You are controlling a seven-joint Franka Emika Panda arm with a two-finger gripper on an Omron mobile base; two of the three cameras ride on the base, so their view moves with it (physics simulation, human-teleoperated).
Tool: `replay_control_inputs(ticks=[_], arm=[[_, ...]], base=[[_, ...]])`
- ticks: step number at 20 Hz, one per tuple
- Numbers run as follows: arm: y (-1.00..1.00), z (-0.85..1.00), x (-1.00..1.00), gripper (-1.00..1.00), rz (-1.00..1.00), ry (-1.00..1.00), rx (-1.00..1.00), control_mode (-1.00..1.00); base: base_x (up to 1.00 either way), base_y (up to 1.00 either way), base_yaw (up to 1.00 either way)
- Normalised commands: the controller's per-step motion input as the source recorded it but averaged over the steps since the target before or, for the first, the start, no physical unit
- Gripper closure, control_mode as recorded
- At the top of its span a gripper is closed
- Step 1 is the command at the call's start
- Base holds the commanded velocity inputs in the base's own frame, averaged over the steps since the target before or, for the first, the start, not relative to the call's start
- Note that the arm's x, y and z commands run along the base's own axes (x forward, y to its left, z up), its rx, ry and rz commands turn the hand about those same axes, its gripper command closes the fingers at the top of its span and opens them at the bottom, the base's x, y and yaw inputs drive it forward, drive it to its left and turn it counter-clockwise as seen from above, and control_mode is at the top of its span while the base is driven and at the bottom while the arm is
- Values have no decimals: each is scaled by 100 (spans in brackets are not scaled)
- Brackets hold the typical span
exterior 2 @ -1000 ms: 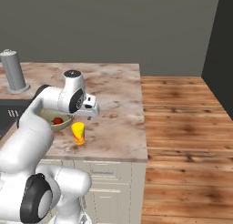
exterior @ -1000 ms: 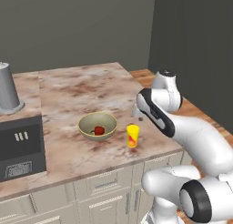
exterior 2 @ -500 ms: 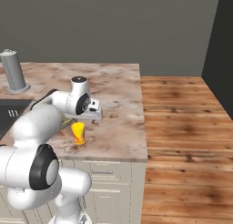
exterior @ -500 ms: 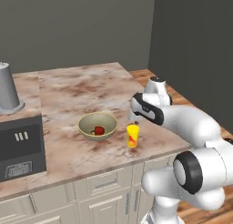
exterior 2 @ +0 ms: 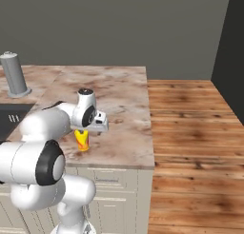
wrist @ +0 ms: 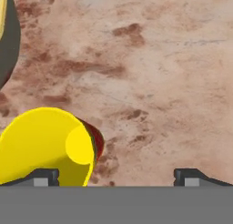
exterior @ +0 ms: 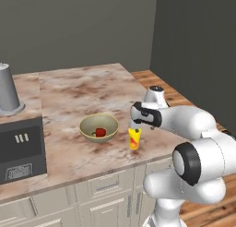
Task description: Move the cup from next to the sink to the open cabinet. Then, move the bowl with the bell pepper to the fridge to clear the area for faucet cleaning.
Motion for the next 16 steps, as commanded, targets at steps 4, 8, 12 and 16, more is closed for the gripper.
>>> replay_control_inputs(ticks=[4,8,12,16], arm=[[0,-20,25,-100,0,0,0,-100],[0,-3,27,-100,0,0,0,-100],[0,0,2,-100,0,0,0,-100],[0,0,3,-100,0,0,0,-100]], base=[[0,0,0],[0,0,0],[0,0,0],[0,0,0]])
